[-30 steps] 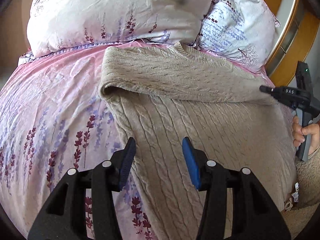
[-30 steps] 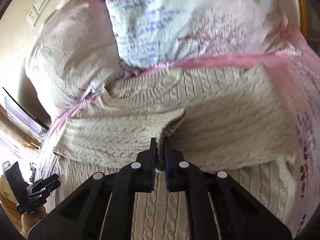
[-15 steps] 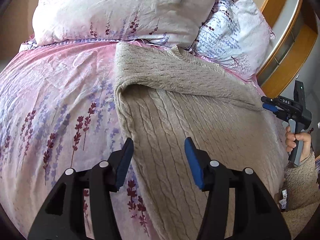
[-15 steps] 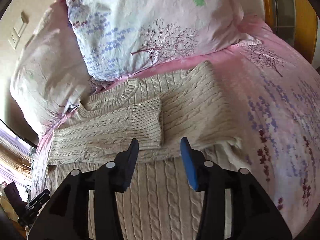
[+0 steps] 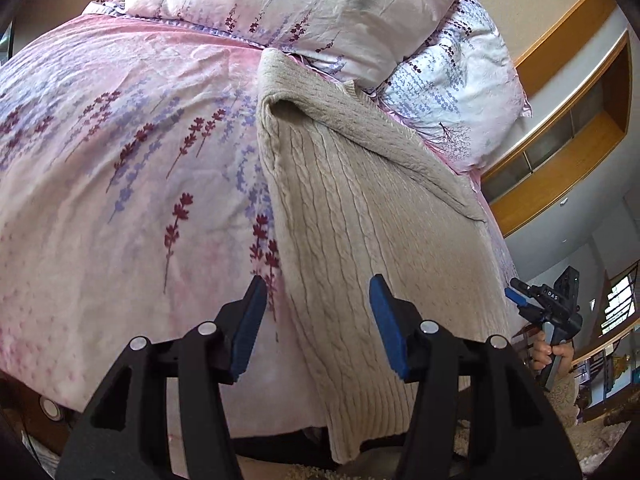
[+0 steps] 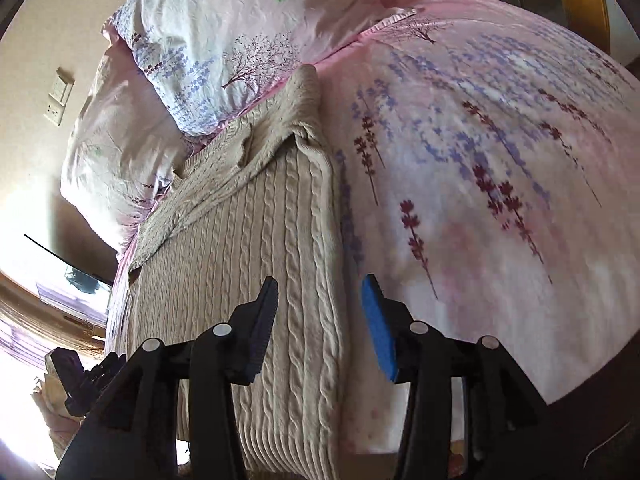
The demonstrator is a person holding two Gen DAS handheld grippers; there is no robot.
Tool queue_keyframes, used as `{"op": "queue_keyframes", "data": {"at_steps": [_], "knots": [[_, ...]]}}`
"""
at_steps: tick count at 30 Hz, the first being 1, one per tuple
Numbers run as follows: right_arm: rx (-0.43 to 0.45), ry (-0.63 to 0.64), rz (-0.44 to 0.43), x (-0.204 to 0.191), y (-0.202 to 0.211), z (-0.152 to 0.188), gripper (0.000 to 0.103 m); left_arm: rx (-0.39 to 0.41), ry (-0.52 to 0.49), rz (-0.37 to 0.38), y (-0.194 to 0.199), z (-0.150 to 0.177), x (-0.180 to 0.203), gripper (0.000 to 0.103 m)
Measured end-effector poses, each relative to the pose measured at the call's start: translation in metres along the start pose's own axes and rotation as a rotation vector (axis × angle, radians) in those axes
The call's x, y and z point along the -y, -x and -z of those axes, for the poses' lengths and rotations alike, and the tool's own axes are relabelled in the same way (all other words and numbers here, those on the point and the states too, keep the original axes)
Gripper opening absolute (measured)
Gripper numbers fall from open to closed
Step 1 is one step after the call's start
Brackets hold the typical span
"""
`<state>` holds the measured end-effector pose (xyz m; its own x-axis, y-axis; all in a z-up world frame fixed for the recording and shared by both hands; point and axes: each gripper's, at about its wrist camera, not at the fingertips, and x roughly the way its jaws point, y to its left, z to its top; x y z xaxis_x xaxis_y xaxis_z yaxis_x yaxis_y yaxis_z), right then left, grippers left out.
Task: Fold small clothes
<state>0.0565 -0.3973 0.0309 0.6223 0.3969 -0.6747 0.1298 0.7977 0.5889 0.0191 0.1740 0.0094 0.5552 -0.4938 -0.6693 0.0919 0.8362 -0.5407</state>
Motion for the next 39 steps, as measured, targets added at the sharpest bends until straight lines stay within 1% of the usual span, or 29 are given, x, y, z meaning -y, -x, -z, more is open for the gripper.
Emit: {"op": "queue_keyframes", "data": {"at_steps": [3, 5, 7, 9, 10, 12, 13, 14, 16, 19, 20, 21, 22, 23, 28, 31, 33, 39], "knots": [[-0.033, -0.019, -0.066, 0.007, 0.002, 0.016, 0.046, 0.007, 0.016, 0.033, 0.004, 0.016, 0.002, 0.053], [-0.049, -0.025, -0.128, 0.010, 0.004, 0.026, 0.045, -0.001, 0.046, 0.081, 0.007, 0.026, 0.003, 0.051], [-0.082, -0.037, -0.202, 0.011, 0.004, 0.037, 0.038, -0.019, 0.079, 0.125, 0.008, 0.036, 0.005, 0.047], [-0.107, -0.031, -0.251, 0.010, 0.004, 0.046, 0.036, -0.023, 0.086, 0.137, 0.009, 0.044, 0.008, 0.044], [-0.115, -0.022, -0.264, 0.009, 0.004, 0.050, 0.034, -0.029, 0.090, 0.149, 0.009, 0.047, 0.010, 0.043], [-0.124, -0.006, -0.290, 0.006, 0.004, 0.056, 0.031, -0.052, 0.109, 0.181, 0.006, 0.053, 0.011, 0.036], [-0.129, 0.000, -0.304, 0.005, 0.005, 0.059, 0.031, -0.063, 0.111, 0.190, 0.004, 0.055, 0.013, 0.034], [-0.131, 0.008, -0.313, 0.003, 0.005, 0.061, 0.030, -0.072, 0.108, 0.193, 0.002, 0.056, 0.015, 0.031], [-0.137, 0.024, -0.324, 0.000, 0.005, 0.064, 0.030, -0.082, 0.105, 0.200, -0.001, 0.057, 0.019, 0.029], [-0.148, 0.043, -0.329, -0.004, 0.003, 0.068, 0.029, -0.100, 0.110, 0.203, -0.006, 0.057, 0.020, 0.021], [-0.150, 0.051, -0.330, -0.005, 0.001, 0.069, 0.025, -0.105, 0.114, 0.199, -0.008, 0.056, 0.020, 0.015], [-0.149, 0.062, -0.328, -0.007, 0.000, 0.069, 0.012, -0.106, 0.120, 0.195, -0.009, 0.056, 0.019, 0.009], [-0.137, 0.076, -0.324, -0.010, 0.001, 0.069, 0.009, -0.103, 0.124, 0.196, -0.009, 0.054, 0.018, 0.008], [-0.111, 0.091, -0.323, -0.013, 0.005, 0.069, 0.009, -0.091, 0.121, 0.198, -0.008, 0.053, 0.017, 0.008], [0.047, 0.150, -0.353, -0.031, 0.028, 0.051, 0.008, 0.024, 0.080, 0.172, 0.011, 0.027, 0.021, 0.007], [0.138, 0.188, -0.357, -0.044, 0.043, 0.037, 0.008, 0.111, 0.051, 0.148, 0.027, 0.002, 0.022, 0.006], [0.188, 0.215, -0.343, -0.052, 0.049, 0.028, 0.008, 0.160, 0.029, 0.129, 0.035, -0.016, 0.024, 0.006], [0.345, 0.268, -0.298, -0.074, 0.057, -0.006, 0.008, 0.282, -0.052, 0.078, 0.042, -0.070, 0.042, 0.006]]}}
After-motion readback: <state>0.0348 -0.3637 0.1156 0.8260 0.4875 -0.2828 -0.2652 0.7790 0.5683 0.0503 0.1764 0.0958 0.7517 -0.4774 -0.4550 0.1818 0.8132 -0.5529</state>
